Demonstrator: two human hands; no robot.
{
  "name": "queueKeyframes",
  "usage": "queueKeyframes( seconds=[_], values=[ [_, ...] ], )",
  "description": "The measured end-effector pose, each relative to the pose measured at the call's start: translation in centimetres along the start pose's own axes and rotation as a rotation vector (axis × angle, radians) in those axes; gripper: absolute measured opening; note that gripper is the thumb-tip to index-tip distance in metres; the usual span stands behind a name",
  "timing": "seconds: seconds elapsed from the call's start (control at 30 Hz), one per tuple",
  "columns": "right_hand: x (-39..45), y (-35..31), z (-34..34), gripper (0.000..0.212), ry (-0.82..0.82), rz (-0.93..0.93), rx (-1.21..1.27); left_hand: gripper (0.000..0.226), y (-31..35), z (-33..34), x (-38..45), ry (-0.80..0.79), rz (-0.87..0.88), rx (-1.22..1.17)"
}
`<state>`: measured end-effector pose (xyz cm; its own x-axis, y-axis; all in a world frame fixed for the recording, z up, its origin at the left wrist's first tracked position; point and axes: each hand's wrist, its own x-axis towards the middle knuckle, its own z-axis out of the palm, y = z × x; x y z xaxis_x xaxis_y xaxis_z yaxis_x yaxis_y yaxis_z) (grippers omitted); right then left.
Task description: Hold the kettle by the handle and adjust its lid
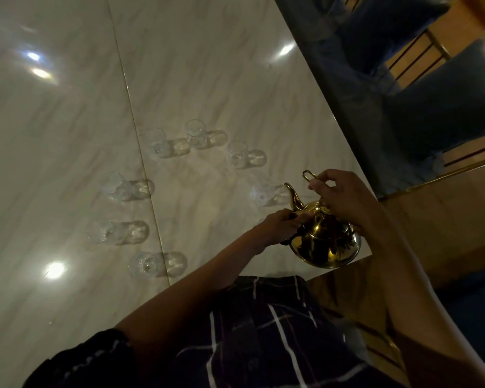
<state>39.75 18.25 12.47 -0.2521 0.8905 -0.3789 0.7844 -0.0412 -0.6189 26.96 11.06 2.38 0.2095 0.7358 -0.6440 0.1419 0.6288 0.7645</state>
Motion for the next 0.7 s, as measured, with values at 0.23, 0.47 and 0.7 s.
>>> queueKeyframes(
  seconds=[0.23, 0.47, 0.7],
  values=[
    [-0.1, -0.04, 0.07, 0.024, 0.005, -0.005, -0.005, 0.059, 0.02, 0.0, -0.16, 0.0, 0.007, -0.001],
    [-0.41, -0.16, -0.1, 0.022, 0.019, -0.018, -0.015, 0.058, 0.15, 0.21, -0.33, -0.013, 0.017, -0.015],
    [-0.58, -0.35, -0.03, 0.022, 0.012, -0.015, -0.005, 0.064, -0.05, 0.07, -0.21, -0.012, 0.009, 0.001]
  ],
)
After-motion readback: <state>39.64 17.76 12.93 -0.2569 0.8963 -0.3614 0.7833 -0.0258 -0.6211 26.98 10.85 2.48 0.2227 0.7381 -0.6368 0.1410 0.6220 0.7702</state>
